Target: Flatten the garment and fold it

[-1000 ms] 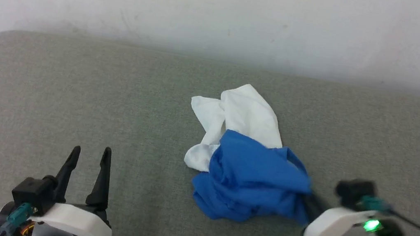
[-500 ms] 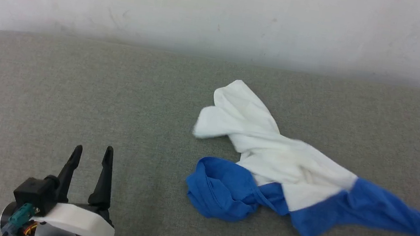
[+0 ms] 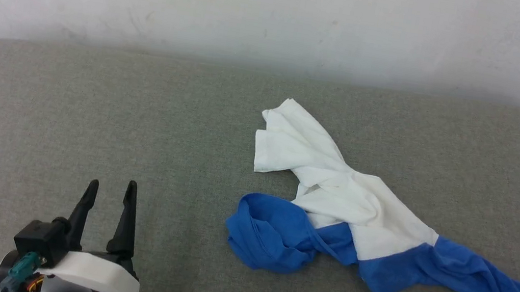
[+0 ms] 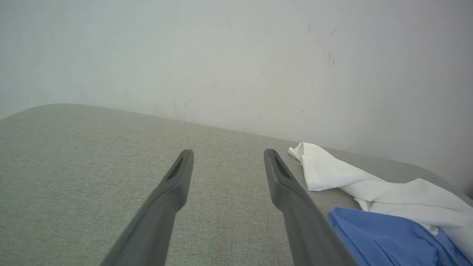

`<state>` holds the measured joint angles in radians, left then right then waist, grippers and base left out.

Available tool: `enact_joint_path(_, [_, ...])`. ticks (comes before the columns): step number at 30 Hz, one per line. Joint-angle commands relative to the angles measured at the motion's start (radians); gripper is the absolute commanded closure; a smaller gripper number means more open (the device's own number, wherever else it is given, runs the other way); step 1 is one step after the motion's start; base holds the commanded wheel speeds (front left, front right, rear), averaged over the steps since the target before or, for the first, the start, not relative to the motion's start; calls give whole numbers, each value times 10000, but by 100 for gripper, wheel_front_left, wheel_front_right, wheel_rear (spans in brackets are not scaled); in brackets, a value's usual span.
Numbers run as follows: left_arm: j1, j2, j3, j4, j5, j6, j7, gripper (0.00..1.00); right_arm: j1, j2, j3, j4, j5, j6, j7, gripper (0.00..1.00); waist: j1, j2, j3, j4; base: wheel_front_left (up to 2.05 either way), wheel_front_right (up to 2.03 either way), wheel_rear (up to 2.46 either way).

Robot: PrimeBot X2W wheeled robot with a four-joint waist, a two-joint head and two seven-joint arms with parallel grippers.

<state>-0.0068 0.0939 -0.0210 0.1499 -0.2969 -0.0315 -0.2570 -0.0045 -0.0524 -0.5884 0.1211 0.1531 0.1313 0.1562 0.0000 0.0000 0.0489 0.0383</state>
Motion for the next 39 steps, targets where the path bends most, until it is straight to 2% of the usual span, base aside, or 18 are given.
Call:
enact_joint_path(1, [-107, -49, 48, 18, 106, -61, -47, 0, -277, 21, 636, -201, 2, -6, 107, 0, 0, 0, 10, -12, 0, 0, 0])
enact_joint_path(6, [-329, -127, -20, -5, 169, -151, -47, 0, -1083, -60, 3309, -166, -91, -6, 1473, 0, 0, 0, 231, 128, 0, 0, 0])
enact_joint_path(10, [-643, -207, -136, -31, 202, -248, -47, 0, -2085, -702, 5046, 808, 230, -6, 2624, 0, 0, 0, 564, 425, 0, 0, 0])
enact_joint_path(20, [-1179, -354, -134, -71, 194, -475, -47, 0, -4240, -2236, 7775, 3801, 1372, -6, 4608, 0, 0, 0, 1356, 1019, 0, 0, 0])
enact_joint_path(22, [-1214, -375, -111, -59, 194, -495, -47, 0, -4520, -2393, 8046, 4284, 1719, -6, 4921, 100, 0, 0, 1431, 1065, 0, 0, 0])
enact_joint_path(25, [-1259, -397, -87, -71, 198, -526, -47, 0, -5113, -2702, 8325, 4564, 1961, -6, 4714, 100, 0, 0, 1551, 1090, 0, 0, 0])
enact_joint_path(29, [-1391, -416, -124, -104, 230, -581, -47, 0, -6134, -3113, 8115, 4950, 1703, -6, 3704, 100, 0, 0, 1792, 1139, 0, 0, 0])
enact_joint_path(39, [-1915, -433, -495, -66, 144, -708, -47, 0, -8174, -3289, 5476, 7255, 431, -6, 637, 100, 0, 0, 2492, 1415, 0, 0, 0])
